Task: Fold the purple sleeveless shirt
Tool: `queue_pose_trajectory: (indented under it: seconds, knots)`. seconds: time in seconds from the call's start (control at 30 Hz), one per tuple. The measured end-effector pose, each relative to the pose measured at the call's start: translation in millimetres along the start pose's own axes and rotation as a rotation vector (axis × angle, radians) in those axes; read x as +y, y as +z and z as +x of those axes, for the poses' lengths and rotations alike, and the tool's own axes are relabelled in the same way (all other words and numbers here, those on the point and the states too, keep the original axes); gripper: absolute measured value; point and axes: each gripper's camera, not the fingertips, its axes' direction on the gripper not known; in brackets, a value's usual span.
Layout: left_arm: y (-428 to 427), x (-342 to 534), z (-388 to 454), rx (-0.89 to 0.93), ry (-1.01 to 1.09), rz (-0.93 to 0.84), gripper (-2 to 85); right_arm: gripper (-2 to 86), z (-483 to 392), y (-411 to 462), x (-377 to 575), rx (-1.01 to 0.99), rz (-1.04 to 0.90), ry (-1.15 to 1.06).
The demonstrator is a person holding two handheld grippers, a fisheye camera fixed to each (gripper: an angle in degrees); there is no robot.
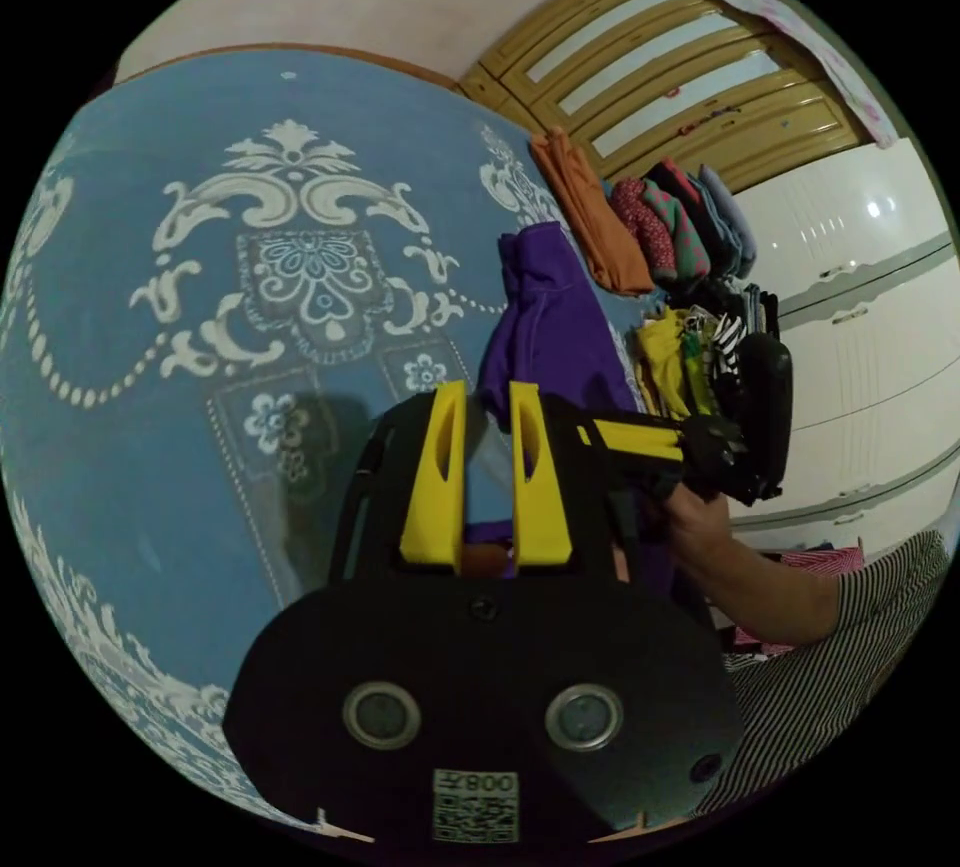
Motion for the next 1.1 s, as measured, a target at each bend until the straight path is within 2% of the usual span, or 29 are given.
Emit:
queue_pose_trajectory:
  seconds: [0.13,0.33,0.8,1.1]
  knots:
    - [29.0,-21.4,28.0,0.056,-0.007,-0.033,6.4,2.2,5.1,-7.8,17.6,-0.056,0.015,0.012]
    - [59.2,-36.0,79.5,0.033,-0.021,-0.074,3.2,1.9,8.7,-21.3,47.0,-0.128,0.027,0.039]
    - [58.1,-18.1,241.3,0.248,-0.107,0.056,1.8,1.3,-1.5,-100.1,150.8,-0.305,0.101,0.108]
    - [7.7,33.8,393.3,0.26,-0.091,0.189,1.3,0.4,-28.4,-189.7,251.9,-0.42,0.178,0.133]
